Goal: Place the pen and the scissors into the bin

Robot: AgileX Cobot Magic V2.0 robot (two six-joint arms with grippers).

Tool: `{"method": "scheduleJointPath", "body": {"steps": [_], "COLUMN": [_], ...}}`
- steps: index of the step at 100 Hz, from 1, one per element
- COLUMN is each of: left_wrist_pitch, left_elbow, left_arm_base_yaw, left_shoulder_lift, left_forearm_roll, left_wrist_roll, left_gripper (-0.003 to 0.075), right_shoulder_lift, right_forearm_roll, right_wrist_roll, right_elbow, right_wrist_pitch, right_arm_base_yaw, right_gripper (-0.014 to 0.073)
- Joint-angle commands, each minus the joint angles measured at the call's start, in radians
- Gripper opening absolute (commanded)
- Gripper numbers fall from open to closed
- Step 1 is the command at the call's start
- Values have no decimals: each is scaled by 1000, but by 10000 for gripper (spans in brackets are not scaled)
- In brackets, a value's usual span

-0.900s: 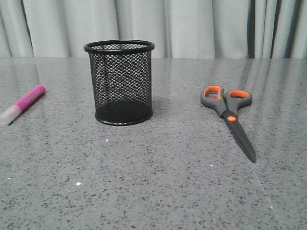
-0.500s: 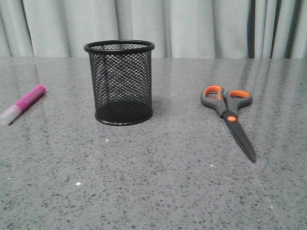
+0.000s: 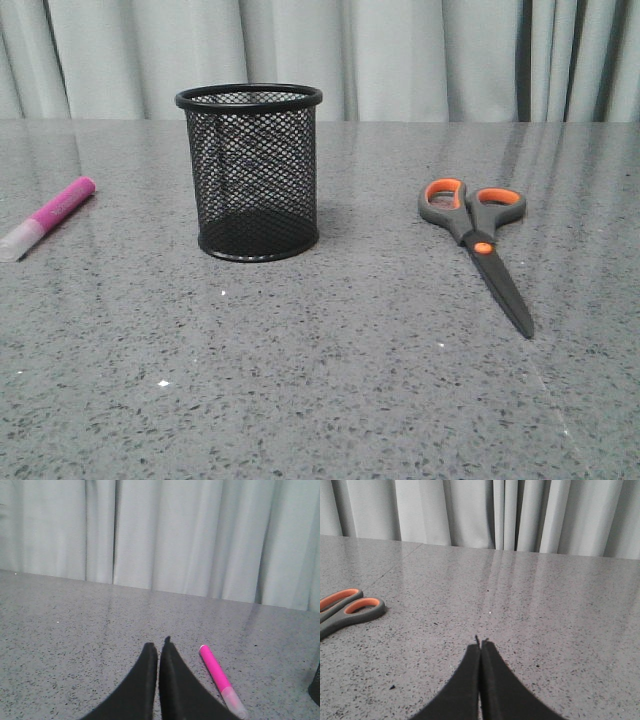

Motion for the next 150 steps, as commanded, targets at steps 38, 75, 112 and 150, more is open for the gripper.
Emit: {"method": "scheduleJointPath", "body": {"steps": [38, 75, 112, 150], "left_wrist_pitch": [-78, -80, -80, -80], "left_elbow": [22, 22, 22, 11], "left_arm_base_yaw": [-1, -1, -1, -1], "left_shoulder_lift": [-26, -26, -26, -26], "left_forearm_roll": [-6, -6, -244, -644], "left_wrist_roll": [-11, -11, -11, -11], "left_gripper": [-21, -22, -22, -22], "right_shoulder_lift": [-18, -18, -18, -18], "right_forearm_roll": [-13, -13, 211, 533], "right_wrist_roll": [-6, -6, -6, -6], "right_elbow": [18, 18, 18, 16], "right_wrist_pitch": [-69, -136, -192, -254], "right_arm_base_yaw": [-3, -3, -3, -3], "right_gripper": [-68, -68, -68, -68]}}
